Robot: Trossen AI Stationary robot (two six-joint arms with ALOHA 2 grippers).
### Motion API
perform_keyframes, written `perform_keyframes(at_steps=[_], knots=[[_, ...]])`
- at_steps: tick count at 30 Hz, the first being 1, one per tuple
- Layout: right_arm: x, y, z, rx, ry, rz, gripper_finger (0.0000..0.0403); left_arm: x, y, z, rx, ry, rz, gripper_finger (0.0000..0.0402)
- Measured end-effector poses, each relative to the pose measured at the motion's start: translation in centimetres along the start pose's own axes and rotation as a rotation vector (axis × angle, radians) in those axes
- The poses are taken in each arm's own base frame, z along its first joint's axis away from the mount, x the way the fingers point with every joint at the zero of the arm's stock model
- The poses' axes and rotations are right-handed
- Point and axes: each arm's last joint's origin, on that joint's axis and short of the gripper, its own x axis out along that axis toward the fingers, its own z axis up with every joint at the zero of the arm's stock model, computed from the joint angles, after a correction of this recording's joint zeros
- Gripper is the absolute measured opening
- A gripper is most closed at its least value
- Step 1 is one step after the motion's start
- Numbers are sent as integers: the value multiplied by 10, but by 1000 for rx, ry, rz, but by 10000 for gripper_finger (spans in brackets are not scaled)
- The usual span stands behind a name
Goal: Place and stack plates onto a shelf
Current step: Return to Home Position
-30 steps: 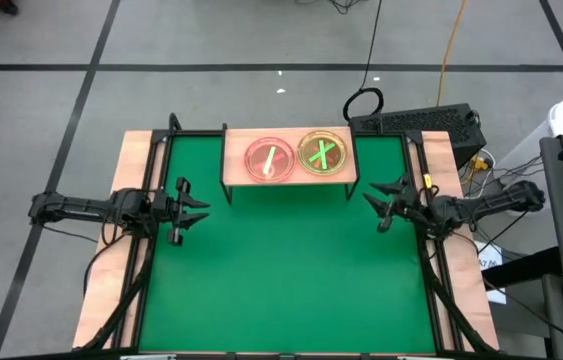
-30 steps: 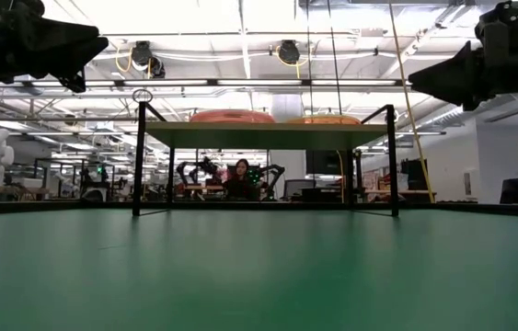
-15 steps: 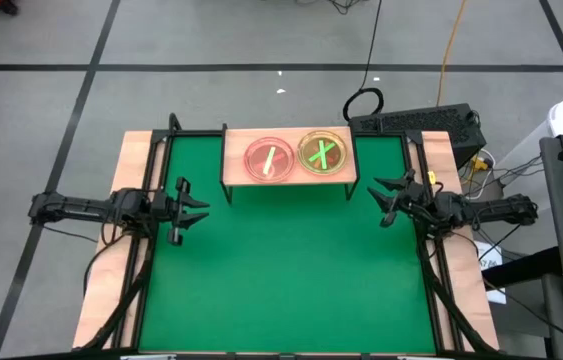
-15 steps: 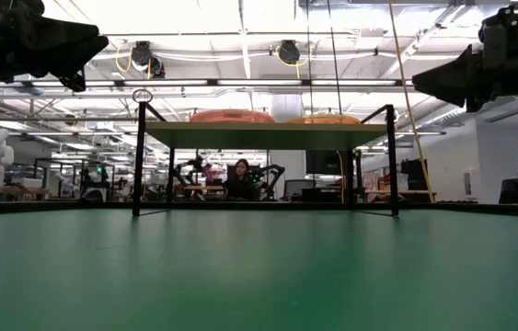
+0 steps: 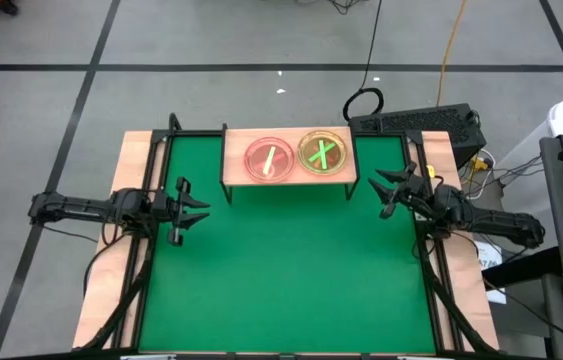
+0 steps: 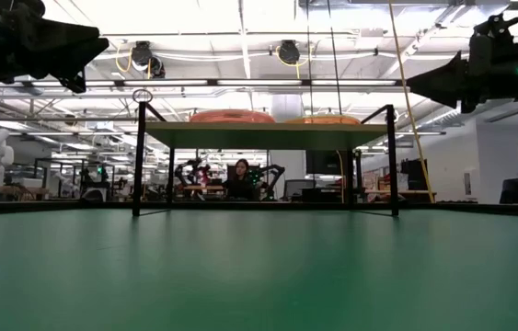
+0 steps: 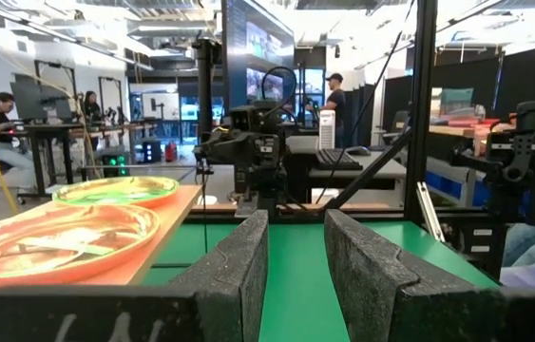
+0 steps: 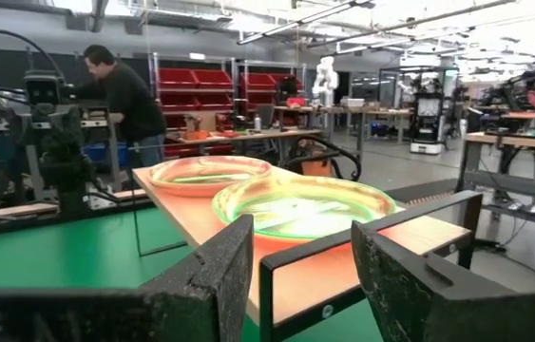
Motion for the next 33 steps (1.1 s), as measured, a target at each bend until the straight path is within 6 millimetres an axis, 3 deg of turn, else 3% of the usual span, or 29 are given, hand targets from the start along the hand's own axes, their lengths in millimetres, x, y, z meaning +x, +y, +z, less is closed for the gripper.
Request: perform_keyframes(at_steps=[33], knots=[[1, -1, 0, -3, -1, -2, 160, 0, 0, 0, 0, 0, 0, 113]])
